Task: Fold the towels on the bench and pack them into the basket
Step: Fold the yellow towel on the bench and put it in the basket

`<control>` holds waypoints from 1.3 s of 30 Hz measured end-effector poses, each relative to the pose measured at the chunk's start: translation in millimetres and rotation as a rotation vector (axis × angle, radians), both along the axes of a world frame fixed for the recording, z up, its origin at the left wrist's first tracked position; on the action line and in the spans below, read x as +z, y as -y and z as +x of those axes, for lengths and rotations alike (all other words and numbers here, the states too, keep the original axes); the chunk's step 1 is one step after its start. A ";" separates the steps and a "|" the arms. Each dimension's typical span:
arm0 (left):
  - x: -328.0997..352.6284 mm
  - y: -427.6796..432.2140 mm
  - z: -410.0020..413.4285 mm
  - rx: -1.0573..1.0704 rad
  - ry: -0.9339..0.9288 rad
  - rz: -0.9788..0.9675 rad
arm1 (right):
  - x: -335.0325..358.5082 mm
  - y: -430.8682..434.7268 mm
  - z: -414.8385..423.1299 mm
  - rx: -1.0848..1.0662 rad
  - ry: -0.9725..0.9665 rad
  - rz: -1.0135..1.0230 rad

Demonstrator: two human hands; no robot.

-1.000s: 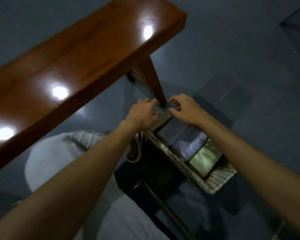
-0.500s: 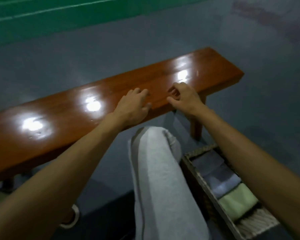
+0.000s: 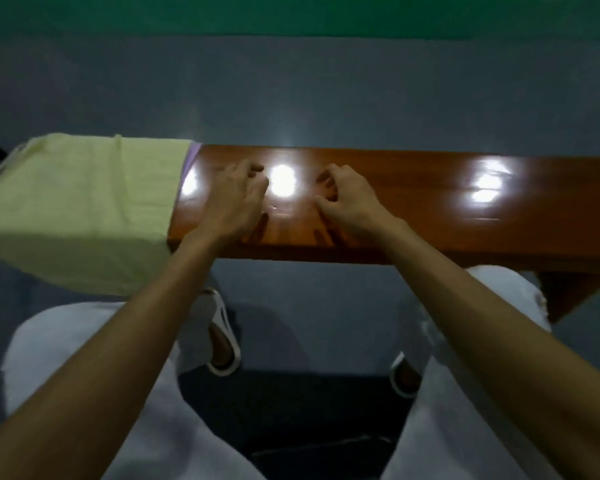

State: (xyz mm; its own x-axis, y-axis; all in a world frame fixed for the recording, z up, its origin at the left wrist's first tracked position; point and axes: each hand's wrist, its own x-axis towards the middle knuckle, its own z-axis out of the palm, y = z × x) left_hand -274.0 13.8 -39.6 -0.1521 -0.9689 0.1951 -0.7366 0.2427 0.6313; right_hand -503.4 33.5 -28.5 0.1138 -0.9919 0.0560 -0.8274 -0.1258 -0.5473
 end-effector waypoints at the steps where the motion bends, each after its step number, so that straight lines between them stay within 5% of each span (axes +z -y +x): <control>1: -3.7 -2.3 17.8 0.044 0.003 -0.012 | -3.1 5.2 18.5 0.025 0.007 -0.004; 13: -28.9 -3.2 211.3 0.555 0.153 -0.060 | -16.3 59.8 193.5 0.214 -0.015 -0.086; 24: -35.6 36.0 318.1 0.968 0.212 0.034 | -36.1 98.5 270.8 0.008 0.013 -0.111; 33: -28.8 49.9 328.7 1.016 0.133 -0.089 | -32.6 112.7 284.0 -0.095 0.078 -0.002; 39: 16.6 45.1 302.7 0.849 -0.048 -0.404 | -3.2 102.4 259.5 -0.079 0.448 -0.126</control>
State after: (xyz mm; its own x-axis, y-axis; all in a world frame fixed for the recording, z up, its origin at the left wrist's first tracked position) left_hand 28.7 -31.3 -23.1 0.5913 -0.6092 0.5284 -0.7429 -0.1565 0.6509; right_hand -243.9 -68.9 -31.7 -0.0245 -0.9788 0.2032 -0.5226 -0.1607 -0.8373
